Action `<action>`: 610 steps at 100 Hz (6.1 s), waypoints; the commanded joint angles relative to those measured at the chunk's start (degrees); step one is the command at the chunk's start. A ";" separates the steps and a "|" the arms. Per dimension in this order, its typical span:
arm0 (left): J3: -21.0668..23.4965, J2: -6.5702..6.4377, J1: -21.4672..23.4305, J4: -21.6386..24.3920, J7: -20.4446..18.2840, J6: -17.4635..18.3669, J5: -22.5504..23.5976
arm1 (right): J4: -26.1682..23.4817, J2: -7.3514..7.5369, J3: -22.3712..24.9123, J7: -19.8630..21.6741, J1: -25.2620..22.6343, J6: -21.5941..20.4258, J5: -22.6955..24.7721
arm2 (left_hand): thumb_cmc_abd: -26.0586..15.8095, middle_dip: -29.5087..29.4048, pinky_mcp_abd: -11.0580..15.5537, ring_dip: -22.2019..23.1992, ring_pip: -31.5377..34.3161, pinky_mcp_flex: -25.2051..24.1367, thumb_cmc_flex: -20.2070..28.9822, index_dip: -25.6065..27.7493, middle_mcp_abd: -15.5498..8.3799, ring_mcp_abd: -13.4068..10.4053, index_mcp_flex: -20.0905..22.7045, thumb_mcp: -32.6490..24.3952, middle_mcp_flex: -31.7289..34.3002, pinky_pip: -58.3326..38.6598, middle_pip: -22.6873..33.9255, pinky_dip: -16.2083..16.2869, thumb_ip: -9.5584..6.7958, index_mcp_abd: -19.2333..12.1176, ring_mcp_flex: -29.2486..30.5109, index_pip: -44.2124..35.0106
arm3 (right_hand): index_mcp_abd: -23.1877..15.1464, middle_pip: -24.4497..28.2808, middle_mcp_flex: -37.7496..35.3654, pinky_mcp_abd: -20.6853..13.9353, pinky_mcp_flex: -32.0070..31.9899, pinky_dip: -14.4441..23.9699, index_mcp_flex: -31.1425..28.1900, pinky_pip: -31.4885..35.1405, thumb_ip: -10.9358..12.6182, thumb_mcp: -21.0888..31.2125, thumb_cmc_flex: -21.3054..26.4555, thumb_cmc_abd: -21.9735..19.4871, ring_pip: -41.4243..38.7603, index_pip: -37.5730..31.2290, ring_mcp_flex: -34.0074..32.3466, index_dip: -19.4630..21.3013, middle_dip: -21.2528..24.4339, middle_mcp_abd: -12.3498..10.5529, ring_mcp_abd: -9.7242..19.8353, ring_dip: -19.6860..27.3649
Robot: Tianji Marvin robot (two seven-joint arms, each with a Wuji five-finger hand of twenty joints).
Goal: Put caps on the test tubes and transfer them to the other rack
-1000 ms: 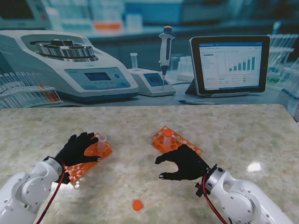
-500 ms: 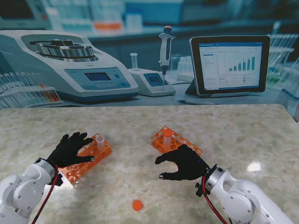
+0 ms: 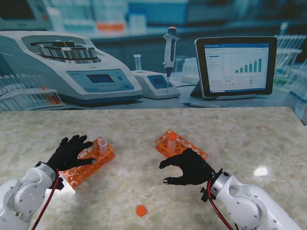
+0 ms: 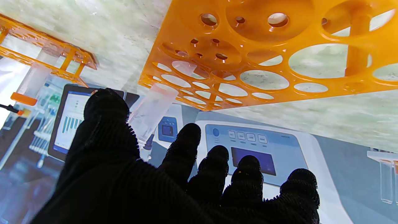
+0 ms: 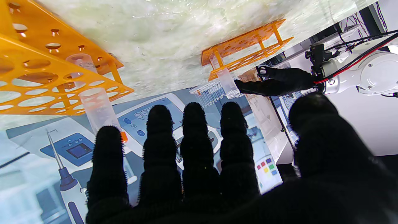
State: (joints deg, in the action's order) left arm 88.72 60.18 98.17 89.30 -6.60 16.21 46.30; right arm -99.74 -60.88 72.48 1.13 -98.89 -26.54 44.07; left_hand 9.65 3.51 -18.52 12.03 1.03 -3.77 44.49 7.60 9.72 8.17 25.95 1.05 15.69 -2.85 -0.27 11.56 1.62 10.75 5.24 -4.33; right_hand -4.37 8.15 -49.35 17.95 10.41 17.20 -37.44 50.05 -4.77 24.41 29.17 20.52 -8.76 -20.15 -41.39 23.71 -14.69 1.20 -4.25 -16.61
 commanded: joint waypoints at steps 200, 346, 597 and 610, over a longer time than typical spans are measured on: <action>-9.57 -0.43 -8.65 -4.24 -4.03 -2.13 -3.66 | 0.05 0.19 -0.23 1.62 -0.14 0.33 -0.51 | -0.87 -0.91 0.64 -0.91 -1.01 -0.64 0.18 0.24 -0.28 -1.04 -2.16 -0.32 -1.91 3.46 -1.01 -2.69 0.26 -4.94 -2.40 0.08 | -0.33 -0.47 0.22 1.18 -1.33 -1.45 0.45 -0.31 1.13 -0.79 -2.18 -1.91 0.68 -0.23 1.27 0.35 -0.10 -1.25 1.29 0.73; -7.80 0.01 -7.87 -5.81 -0.58 -1.15 -3.28 | 0.42 0.29 -1.52 2.42 0.73 0.96 -1.14 | -0.34 0.97 1.46 -0.25 -0.44 -0.45 13.71 11.73 -5.17 -1.76 14.88 0.21 3.57 3.41 1.04 -3.56 -0.31 -23.93 0.88 -24.48 | -0.36 -0.44 0.15 1.16 -1.41 -1.46 0.21 -0.36 1.18 -1.12 -2.01 -2.37 0.67 -0.40 1.25 0.52 -0.11 -1.30 1.31 0.72; -9.75 2.60 -11.07 -12.71 7.56 -0.54 -13.10 | 0.81 0.72 -4.15 5.69 2.66 1.82 -3.41 | -4.17 3.29 1.71 1.29 0.81 -0.41 18.25 20.42 -9.77 -2.42 17.75 0.00 7.84 2.58 4.70 -0.59 -0.15 -25.11 5.57 -33.43 | -0.32 -0.45 0.18 1.17 -1.38 -1.35 0.16 -0.38 1.27 -1.87 -1.96 -3.59 0.58 -0.36 1.02 0.62 -0.12 -1.34 1.20 0.60; -9.56 2.87 -10.82 -12.31 8.73 -0.13 -13.38 | 0.80 0.73 -4.15 5.76 2.64 1.81 -3.50 | -4.23 3.39 1.51 1.40 0.90 -0.47 18.59 22.68 -9.69 -2.07 17.39 -0.03 8.24 2.33 4.83 0.02 -0.19 -24.34 6.11 -34.27 | -0.39 -0.47 0.23 1.15 -1.36 -1.34 0.10 -0.37 1.27 -1.91 -1.91 -3.62 0.61 -0.38 1.07 0.63 -0.12 -1.35 1.25 0.61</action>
State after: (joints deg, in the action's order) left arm 78.91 62.88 87.07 76.22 1.85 15.92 33.02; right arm -99.04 -60.15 68.53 6.62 -95.98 -24.98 40.72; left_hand 12.94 5.90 -17.71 12.66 1.37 -3.53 54.52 25.56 1.45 6.93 36.21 6.14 23.54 -2.84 4.32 9.42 2.58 -7.47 10.84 -25.78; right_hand -4.37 8.15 -49.36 17.95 10.02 16.59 -37.47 50.05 -4.76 23.70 29.16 19.15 -8.76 -20.16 -41.39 23.80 -14.69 1.20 -4.25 -16.60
